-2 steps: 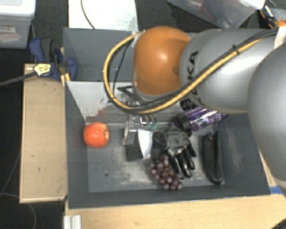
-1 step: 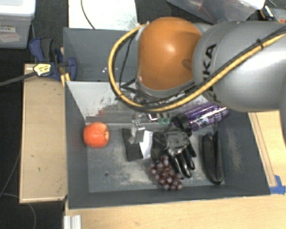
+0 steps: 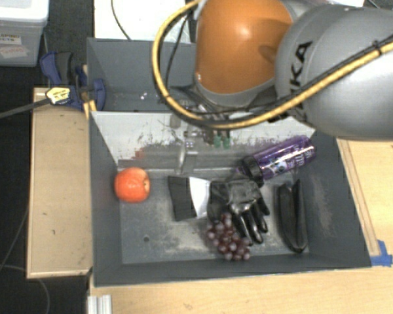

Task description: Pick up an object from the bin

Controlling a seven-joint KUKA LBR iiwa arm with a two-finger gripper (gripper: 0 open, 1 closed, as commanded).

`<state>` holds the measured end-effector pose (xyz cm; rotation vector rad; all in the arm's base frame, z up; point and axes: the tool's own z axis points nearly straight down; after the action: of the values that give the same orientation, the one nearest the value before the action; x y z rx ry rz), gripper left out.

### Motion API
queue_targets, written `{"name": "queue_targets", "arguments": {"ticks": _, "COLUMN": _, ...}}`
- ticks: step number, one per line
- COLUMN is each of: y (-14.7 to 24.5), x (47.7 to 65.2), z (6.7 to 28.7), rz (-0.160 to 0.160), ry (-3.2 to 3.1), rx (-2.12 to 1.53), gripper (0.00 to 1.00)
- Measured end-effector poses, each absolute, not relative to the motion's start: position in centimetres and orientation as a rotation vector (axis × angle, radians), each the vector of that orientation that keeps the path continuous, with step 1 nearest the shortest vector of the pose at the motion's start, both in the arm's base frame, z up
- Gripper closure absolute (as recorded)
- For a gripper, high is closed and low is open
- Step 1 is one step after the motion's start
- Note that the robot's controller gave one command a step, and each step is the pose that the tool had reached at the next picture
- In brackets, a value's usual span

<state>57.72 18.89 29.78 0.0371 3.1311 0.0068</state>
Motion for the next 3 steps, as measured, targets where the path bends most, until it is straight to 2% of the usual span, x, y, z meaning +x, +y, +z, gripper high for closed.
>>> {"name": "queue_targets", "arguments": {"ticks": 1, "y": 12.6, "x": 55.7, "z": 20.8, "rz": 0.000, "ry": 3.117, "rx": -0.409, "gripper": 0.00}}
{"name": "queue_targets", "arguments": {"ticks": 2, "y": 17.1, "x": 56.9, "z": 28.6, "rz": 0.011, "ry": 3.115, "rx": -0.222, "gripper": 0.00}}
{"name": "queue_targets", "arguments": {"ticks": 3, "y": 8.0, "x": 56.1, "z": 17.7, "rz": -0.007, "ry": 3.150, "rx": -0.161, "gripper": 0.00}}
